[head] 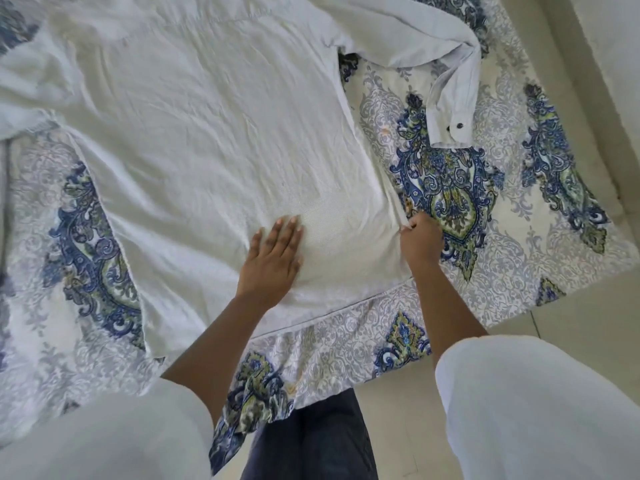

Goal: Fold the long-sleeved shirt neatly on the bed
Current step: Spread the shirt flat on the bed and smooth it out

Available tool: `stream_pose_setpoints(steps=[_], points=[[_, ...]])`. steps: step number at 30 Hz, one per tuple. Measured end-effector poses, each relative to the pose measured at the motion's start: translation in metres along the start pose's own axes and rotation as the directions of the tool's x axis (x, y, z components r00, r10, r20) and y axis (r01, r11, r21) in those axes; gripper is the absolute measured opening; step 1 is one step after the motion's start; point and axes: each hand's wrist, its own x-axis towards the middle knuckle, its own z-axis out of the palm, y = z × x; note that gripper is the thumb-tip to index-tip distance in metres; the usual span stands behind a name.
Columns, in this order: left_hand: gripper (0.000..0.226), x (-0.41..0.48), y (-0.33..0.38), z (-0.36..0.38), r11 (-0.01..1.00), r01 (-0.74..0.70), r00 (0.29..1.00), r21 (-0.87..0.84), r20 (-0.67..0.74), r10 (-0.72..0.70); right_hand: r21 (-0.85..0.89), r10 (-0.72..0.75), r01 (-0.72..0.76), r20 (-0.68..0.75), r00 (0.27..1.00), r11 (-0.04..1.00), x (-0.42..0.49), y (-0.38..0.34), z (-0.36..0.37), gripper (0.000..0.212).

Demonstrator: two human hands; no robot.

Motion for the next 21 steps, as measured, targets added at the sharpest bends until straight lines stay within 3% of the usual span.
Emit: stream_pose_setpoints(steps=[4, 7, 9, 12, 14, 17, 19, 21], points=[[0.06, -0.03, -0.014, -0.004, 0.999, 0.01, 0.999, -0.051, 0.054, -0.007, -0.061, 0.066, -0.067, -0.014, 0.998, 0.996, -0.016, -0.001, 0.004, 0.035], [0.061, -0.052, -0.028, -0.004, 0.989, 0.084, 0.994, -0.12, 0.073, -0.075, 0.032, 0.203, -0.202, -0.008, 0.979, 0.979, -0.014, 0.009, 0.001, 0.024], [0.06, -0.066, -0.036, -0.002, 0.982, 0.115, 0.991, -0.147, 0.08, -0.105, 0.01, 0.187, -0.186, -0.007, 0.982, 0.982, -0.016, 0.008, -0.003, 0.023], [0.06, -0.081, -0.038, 0.001, 0.971, 0.171, 0.984, -0.167, 0.075, -0.161, -0.175, -0.024, 0.005, -0.107, 0.994, 0.985, -0.033, -0.006, 0.0, 0.037], [0.06, -0.087, -0.034, 0.006, 0.939, 0.291, 0.957, -0.181, 0.075, -0.282, -0.189, -0.202, 0.177, -0.12, 0.972, 0.966, -0.056, -0.024, 0.01, 0.047], [0.067, -0.103, -0.029, 0.017, 0.831, 0.506, 0.862, -0.23, 0.093, -0.499, -0.141, -0.447, 0.445, 0.019, 0.894, 0.884, -0.1, -0.042, 0.045, 0.05], [0.066, -0.121, -0.031, 0.025, 0.811, 0.537, 0.842, -0.23, 0.084, -0.534, -0.115, -0.532, 0.547, 0.139, 0.836, 0.829, -0.121, -0.044, 0.066, 0.05], [0.064, -0.14, -0.037, 0.027, 0.822, 0.531, 0.846, -0.203, 0.073, -0.529, -0.119, -0.556, 0.577, 0.17, 0.813, 0.808, -0.13, -0.042, 0.074, 0.051]])
